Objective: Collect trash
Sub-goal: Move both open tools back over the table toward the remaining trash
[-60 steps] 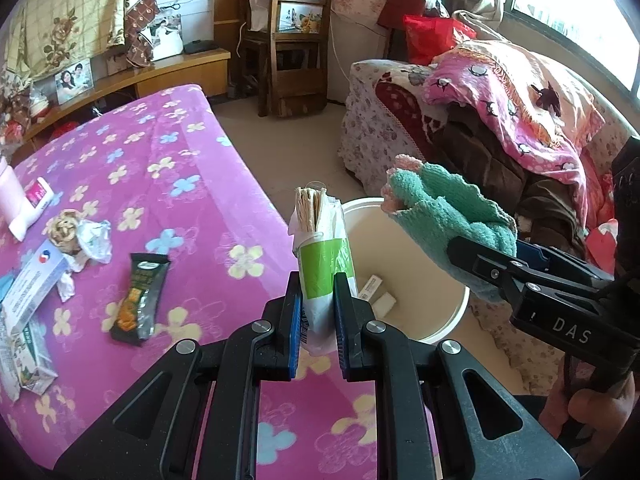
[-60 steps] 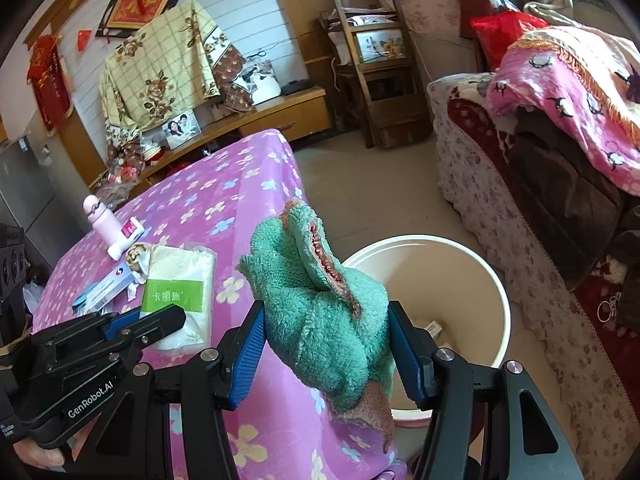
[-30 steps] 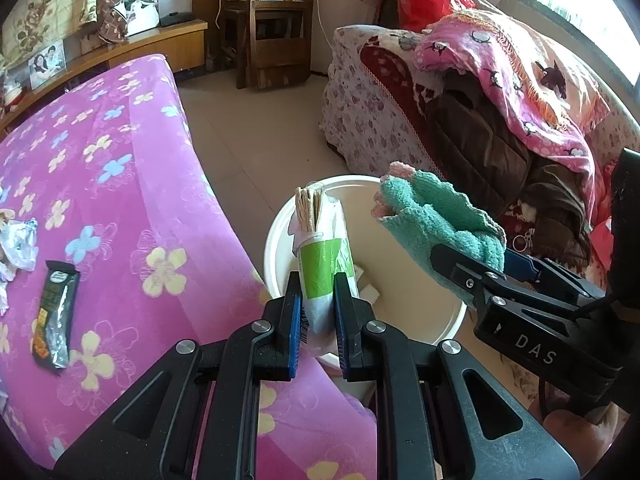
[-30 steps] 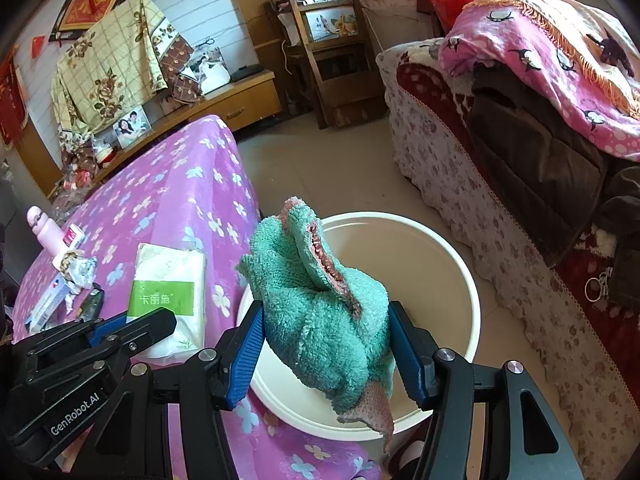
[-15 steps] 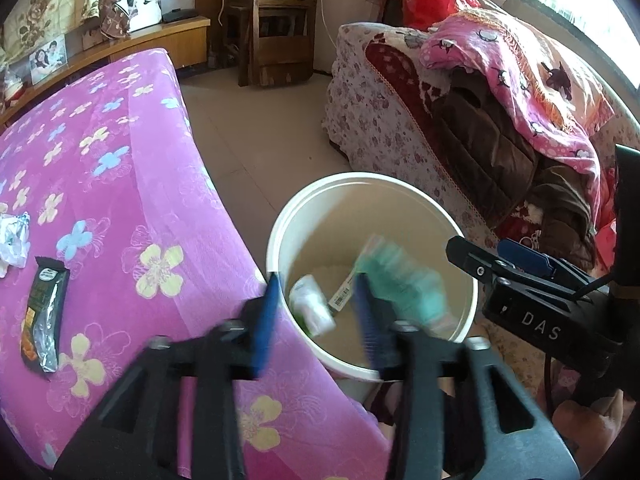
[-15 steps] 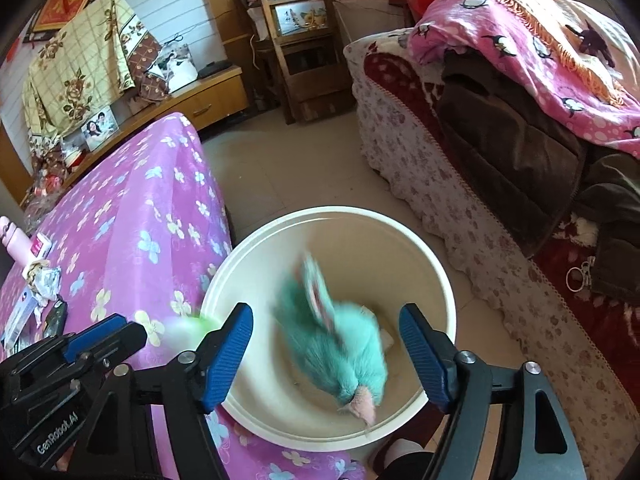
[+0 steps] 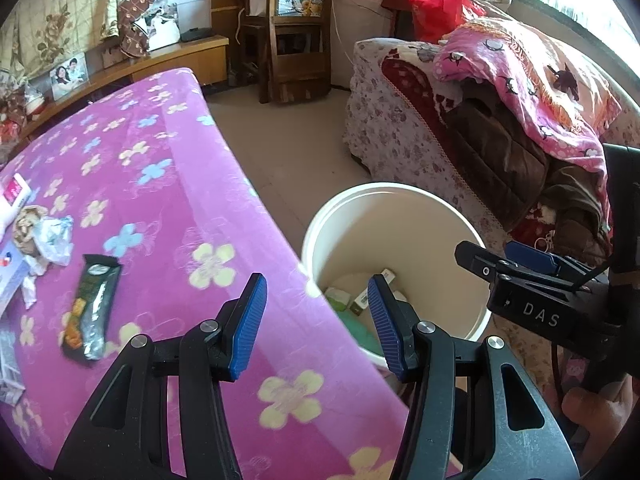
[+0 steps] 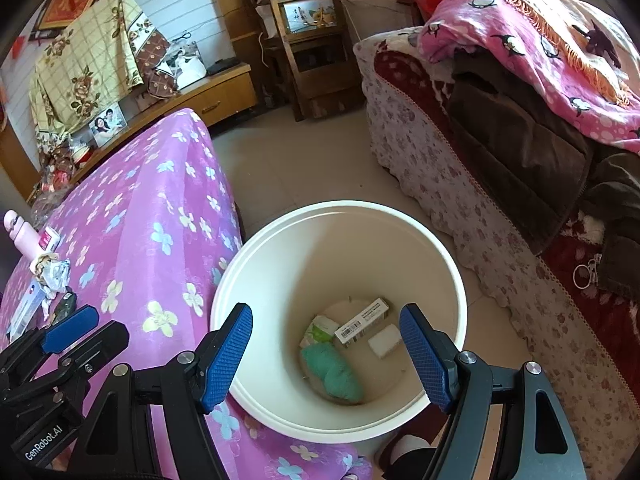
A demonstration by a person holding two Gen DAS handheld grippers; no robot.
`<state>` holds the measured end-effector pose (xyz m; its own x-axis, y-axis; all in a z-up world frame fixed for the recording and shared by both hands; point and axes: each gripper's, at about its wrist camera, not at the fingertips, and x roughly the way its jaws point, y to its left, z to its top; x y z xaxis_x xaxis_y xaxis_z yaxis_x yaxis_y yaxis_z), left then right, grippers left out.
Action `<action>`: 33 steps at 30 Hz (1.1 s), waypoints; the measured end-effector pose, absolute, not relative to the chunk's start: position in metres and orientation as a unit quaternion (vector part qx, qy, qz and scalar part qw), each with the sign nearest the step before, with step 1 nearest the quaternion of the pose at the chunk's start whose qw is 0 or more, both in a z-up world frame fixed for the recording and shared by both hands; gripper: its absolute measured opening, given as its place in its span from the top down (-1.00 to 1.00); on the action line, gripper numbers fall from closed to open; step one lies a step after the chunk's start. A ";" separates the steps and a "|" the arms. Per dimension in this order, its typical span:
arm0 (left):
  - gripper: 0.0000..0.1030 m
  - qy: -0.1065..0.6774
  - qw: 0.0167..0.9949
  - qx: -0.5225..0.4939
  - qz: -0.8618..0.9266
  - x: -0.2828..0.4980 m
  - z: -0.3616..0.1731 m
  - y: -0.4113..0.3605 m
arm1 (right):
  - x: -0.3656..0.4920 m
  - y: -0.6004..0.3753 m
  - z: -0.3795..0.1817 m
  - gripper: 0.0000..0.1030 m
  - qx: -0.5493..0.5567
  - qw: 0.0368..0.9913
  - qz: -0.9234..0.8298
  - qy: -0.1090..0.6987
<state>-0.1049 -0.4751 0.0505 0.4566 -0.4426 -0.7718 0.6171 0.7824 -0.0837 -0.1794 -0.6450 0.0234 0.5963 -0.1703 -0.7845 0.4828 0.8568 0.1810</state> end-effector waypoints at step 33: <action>0.01 0.378 0.903 0.071 -0.190 -0.122 0.086 -0.288 | -0.152 -0.476 0.063 -0.53 0.118 0.907 -0.061 0.400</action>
